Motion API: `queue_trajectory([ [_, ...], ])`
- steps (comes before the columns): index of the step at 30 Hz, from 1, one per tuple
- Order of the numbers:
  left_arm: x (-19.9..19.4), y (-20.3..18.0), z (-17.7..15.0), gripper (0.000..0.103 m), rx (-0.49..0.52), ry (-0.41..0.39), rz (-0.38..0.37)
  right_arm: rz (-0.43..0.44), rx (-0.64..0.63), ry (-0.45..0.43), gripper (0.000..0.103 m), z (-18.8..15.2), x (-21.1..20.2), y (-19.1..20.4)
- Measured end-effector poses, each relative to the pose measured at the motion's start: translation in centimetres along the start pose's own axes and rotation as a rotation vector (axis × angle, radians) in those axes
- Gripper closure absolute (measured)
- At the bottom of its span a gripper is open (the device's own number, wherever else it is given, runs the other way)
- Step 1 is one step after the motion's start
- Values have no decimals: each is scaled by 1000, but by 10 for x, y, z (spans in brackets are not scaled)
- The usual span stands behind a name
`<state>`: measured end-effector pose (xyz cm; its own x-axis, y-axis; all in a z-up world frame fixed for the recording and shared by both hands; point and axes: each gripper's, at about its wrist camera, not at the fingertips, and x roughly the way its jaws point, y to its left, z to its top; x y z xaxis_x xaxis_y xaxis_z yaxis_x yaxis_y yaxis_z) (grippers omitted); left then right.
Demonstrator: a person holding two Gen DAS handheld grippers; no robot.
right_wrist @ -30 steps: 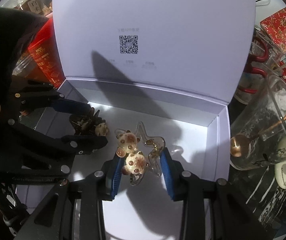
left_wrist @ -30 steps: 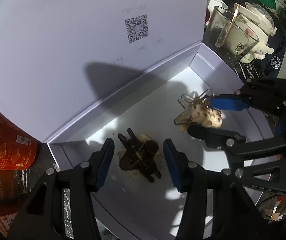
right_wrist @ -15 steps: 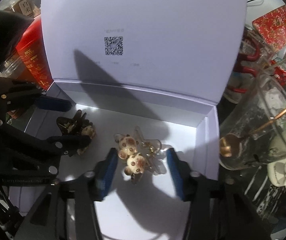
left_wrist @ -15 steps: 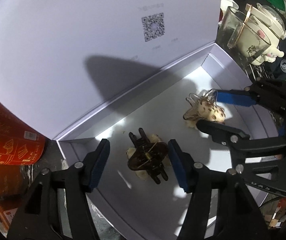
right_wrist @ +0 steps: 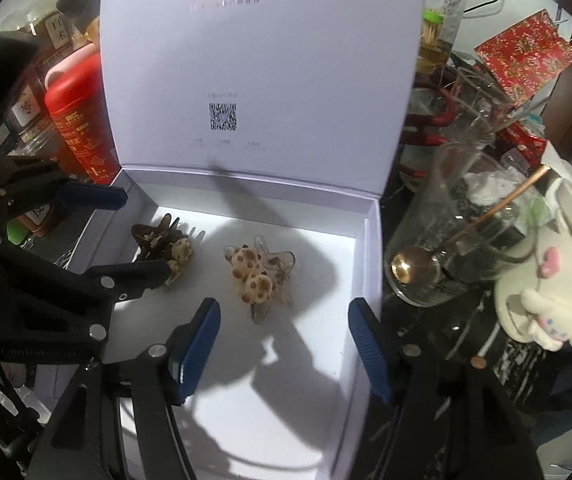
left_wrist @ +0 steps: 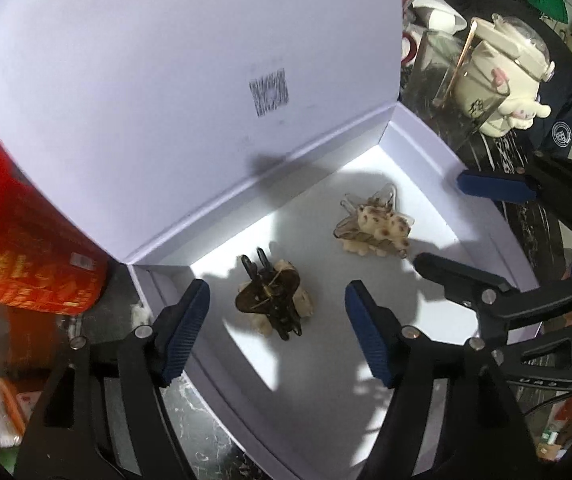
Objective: Organize objects
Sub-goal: 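Lower both clips into the box and open both tools to release, then withdraw both tools from the box toward the stacked cosmetic jars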
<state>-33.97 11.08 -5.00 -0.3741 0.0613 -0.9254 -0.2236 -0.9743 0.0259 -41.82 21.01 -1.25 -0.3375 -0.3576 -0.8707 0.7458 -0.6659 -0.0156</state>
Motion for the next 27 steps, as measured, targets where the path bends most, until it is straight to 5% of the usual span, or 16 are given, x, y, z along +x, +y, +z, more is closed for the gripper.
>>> queue_trajectory([
  [9,-35,-22,5,33,73,-65,40,-62,14,-21,32,-10,-53,15],
  [27,-92,-39,-9,32,17,-113,57,-70,21,-32,28,-31,-114,44],
])
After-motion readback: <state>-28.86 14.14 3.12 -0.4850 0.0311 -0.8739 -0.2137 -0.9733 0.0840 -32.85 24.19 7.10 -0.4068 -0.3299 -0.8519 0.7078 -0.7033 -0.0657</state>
